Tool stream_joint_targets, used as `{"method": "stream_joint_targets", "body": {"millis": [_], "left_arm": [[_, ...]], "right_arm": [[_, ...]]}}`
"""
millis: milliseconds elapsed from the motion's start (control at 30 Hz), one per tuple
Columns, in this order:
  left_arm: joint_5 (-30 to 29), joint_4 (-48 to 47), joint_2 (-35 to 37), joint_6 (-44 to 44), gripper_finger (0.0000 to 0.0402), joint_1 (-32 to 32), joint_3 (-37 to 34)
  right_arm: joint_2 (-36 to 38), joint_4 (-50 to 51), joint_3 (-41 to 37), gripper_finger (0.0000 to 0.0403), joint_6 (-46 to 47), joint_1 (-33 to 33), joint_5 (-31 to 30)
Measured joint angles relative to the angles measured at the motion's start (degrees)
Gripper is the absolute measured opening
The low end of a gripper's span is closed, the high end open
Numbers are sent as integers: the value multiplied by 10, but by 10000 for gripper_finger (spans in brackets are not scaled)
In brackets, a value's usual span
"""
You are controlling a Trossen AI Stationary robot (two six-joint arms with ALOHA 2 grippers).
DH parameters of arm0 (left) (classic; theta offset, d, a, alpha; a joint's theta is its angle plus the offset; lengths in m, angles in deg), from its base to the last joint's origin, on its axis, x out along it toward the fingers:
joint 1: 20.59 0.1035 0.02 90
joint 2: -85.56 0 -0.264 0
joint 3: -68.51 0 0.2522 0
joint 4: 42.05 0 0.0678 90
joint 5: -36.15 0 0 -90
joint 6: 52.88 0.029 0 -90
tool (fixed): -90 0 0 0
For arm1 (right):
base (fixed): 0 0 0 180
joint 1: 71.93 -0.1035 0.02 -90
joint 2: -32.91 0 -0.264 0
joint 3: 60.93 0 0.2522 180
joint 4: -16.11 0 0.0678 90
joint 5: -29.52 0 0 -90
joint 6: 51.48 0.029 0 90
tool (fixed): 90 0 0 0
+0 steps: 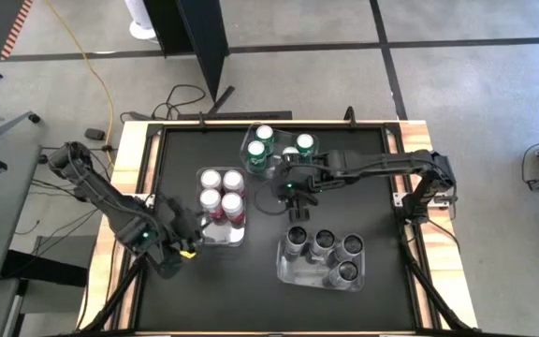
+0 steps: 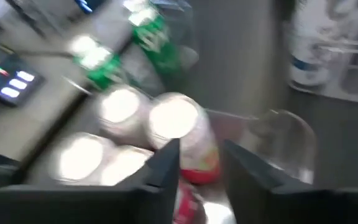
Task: Sort soda cans
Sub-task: Move the middle transparent bin to the top left of the table
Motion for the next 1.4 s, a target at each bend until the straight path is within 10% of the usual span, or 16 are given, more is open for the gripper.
{"method": "stream_joint_targets", "body": {"millis": [267,800,1400], "left_arm": [[82,149,-1,16,3,1,-95],[126,171,-1,-51,0,-39,-117],[133,162,-1,-80,0,-43,-117]], "right_arm": [[0,-25,0,12,-6,-34,-4],[-1,86,-5,1,22,102,81],[74,-6,-246,0,47,180,116]]}}
